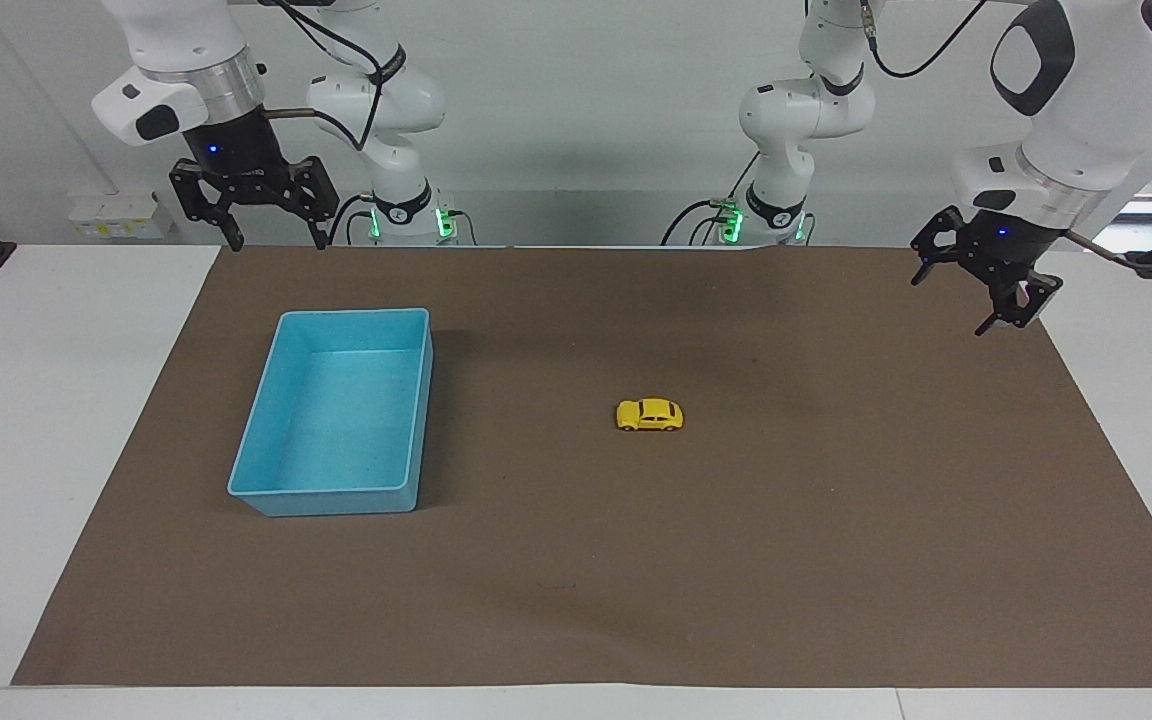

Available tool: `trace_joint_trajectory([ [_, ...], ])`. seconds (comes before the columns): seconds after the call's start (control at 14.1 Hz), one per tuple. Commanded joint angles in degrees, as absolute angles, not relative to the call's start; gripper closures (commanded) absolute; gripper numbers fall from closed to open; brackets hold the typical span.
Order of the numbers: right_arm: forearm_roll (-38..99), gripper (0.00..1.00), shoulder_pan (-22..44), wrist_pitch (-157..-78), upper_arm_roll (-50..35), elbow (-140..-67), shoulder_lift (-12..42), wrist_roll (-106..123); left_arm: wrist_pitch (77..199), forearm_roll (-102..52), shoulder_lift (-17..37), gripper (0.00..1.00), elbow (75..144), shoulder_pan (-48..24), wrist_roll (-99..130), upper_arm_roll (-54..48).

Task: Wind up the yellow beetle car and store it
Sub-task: 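Reach the left gripper toward the yellow toy car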

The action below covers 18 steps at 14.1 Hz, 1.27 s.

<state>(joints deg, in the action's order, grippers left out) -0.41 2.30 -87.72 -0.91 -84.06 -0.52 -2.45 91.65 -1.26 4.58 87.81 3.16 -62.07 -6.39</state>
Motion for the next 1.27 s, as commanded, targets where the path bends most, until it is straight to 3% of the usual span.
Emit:
trace_joint_trajectory([
  [0.0, 1.23, 0.0, 1.49, -87.54, -1.14, -84.55, -1.32, -2.81, 94.47, -0.7, 6.58, 0.0, 88.68, 0.8, -70.45, -5.98],
  [0.5, 1.23, 0.0, 1.49, -87.54, -1.14, -84.55, -1.32, -2.9, 100.97, -2.11, 10.28, 0.0, 91.75, -6.49, -79.19, -6.06],
  [1.2, 1.23, 0.0, 1.49, -87.54, -1.14, -84.55, -1.32, -2.9, 122.4, -2.11, 12.57, 0.0, 106.41, -18.18, -66.29, -5.89],
])
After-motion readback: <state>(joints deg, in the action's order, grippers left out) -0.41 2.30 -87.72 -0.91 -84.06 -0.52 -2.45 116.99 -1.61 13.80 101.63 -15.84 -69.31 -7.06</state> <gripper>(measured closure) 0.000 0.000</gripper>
